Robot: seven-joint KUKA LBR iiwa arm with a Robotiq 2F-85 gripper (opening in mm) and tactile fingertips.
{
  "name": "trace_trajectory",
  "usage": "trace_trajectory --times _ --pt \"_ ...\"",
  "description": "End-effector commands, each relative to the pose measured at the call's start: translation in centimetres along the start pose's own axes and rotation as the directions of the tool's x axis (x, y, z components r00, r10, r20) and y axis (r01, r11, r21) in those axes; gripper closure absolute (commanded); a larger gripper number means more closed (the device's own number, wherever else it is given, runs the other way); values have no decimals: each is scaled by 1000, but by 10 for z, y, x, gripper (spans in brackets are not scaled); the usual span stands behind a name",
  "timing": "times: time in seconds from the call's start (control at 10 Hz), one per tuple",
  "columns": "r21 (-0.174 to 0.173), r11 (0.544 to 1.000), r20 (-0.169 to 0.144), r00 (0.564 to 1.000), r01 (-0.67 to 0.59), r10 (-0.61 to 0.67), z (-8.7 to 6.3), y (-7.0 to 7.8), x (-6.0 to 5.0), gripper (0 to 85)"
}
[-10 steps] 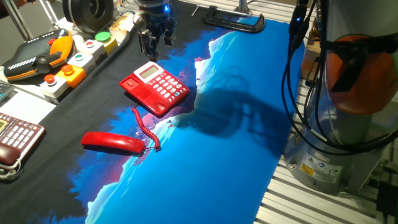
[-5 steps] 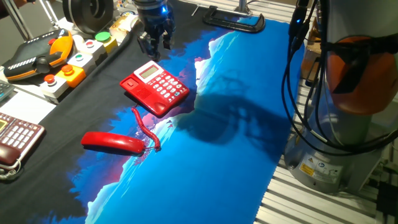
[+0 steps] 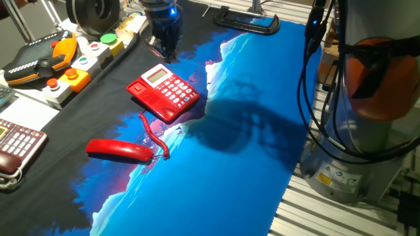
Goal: Place the handset of the telephone on the corresponding phone cradle
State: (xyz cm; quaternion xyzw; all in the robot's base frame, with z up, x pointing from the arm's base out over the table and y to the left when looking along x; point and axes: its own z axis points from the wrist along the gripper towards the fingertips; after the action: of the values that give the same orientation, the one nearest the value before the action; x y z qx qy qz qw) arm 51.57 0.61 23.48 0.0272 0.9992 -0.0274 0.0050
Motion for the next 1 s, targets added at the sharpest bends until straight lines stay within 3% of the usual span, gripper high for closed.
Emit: trace_trajectory --times 0.0,0.4,0.9 --pt "2 1000 1 1000 0 0 0 1 0 843" --pt "-17 1000 10 1000 3 -3 12 14 -3 843" --pt "-31 999 10 999 43 -42 28 43 -7 843"
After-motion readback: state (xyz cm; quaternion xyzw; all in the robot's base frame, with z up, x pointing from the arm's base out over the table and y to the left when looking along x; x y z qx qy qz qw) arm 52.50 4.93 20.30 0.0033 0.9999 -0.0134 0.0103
